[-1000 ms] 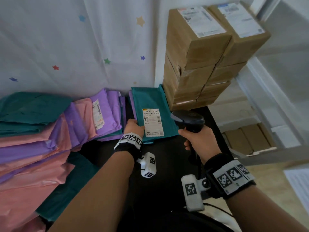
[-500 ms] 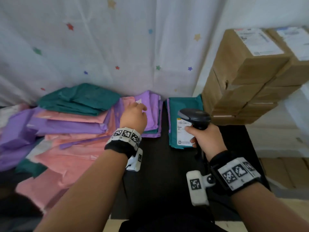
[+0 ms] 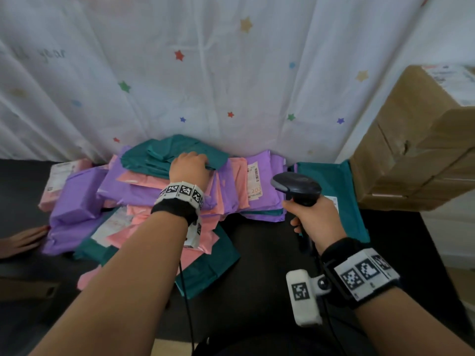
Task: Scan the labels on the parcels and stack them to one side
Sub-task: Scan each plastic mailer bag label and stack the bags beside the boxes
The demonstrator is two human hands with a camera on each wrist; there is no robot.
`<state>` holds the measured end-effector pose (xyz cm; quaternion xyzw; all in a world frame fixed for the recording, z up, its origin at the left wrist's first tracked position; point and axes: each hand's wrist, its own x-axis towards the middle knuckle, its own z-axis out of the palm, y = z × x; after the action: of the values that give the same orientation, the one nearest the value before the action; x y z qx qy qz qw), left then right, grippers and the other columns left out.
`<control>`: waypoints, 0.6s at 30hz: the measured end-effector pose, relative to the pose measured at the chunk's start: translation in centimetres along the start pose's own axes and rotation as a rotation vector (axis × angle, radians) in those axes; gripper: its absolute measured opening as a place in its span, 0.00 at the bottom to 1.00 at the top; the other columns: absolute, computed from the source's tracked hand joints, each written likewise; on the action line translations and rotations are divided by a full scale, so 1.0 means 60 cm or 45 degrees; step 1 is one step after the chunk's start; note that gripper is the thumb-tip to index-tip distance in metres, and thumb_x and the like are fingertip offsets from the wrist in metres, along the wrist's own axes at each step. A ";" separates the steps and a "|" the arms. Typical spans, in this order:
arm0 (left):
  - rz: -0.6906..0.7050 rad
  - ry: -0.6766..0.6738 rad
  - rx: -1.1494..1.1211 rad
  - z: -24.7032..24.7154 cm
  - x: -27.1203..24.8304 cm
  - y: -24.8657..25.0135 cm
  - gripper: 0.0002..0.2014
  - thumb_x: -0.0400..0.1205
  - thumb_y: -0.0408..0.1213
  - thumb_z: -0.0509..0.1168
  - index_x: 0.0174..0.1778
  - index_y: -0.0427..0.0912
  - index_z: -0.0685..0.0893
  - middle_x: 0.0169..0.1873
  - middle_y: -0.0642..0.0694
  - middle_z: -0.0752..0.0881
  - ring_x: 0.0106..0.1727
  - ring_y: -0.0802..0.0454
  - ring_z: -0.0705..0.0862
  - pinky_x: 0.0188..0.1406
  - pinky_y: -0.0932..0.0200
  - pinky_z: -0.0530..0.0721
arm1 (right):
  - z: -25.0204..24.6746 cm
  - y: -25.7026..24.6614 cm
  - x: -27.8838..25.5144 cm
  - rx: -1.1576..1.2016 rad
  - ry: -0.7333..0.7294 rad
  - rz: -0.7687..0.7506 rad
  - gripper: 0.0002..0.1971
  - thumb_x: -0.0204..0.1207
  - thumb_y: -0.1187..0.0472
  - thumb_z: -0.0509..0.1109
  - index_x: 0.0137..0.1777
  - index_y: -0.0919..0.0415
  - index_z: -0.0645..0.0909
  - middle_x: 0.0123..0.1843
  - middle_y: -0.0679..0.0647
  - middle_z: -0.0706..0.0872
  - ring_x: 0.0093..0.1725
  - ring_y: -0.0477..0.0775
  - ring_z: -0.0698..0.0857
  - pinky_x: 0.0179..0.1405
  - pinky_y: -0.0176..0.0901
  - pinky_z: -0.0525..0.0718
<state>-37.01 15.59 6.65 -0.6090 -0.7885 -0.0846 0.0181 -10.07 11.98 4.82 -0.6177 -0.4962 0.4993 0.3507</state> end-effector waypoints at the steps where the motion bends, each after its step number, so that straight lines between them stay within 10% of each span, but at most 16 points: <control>1: 0.007 0.048 -0.051 -0.003 -0.001 0.002 0.12 0.78 0.38 0.64 0.54 0.40 0.87 0.51 0.38 0.86 0.56 0.37 0.81 0.54 0.49 0.77 | 0.000 0.001 -0.001 -0.002 0.009 0.002 0.06 0.73 0.60 0.79 0.45 0.56 0.85 0.33 0.54 0.88 0.25 0.43 0.83 0.26 0.38 0.81; 11: 0.038 0.504 -0.737 -0.103 -0.040 0.085 0.12 0.85 0.40 0.60 0.59 0.41 0.84 0.49 0.40 0.88 0.47 0.41 0.83 0.40 0.57 0.73 | -0.028 0.002 -0.021 0.127 0.142 -0.109 0.10 0.68 0.64 0.83 0.35 0.55 0.83 0.20 0.46 0.84 0.20 0.41 0.80 0.21 0.38 0.79; 18: -0.188 0.341 -1.219 -0.096 -0.079 0.166 0.12 0.85 0.41 0.61 0.41 0.37 0.81 0.32 0.43 0.82 0.33 0.52 0.75 0.32 0.56 0.70 | -0.087 0.006 -0.037 0.303 0.310 -0.163 0.11 0.69 0.64 0.82 0.47 0.51 0.85 0.43 0.51 0.92 0.42 0.47 0.91 0.46 0.53 0.91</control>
<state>-26.64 12.57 12.81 -0.4753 -0.6930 -0.5153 -0.1683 -4.93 10.05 6.39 -0.5947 -0.4258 0.4528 0.5099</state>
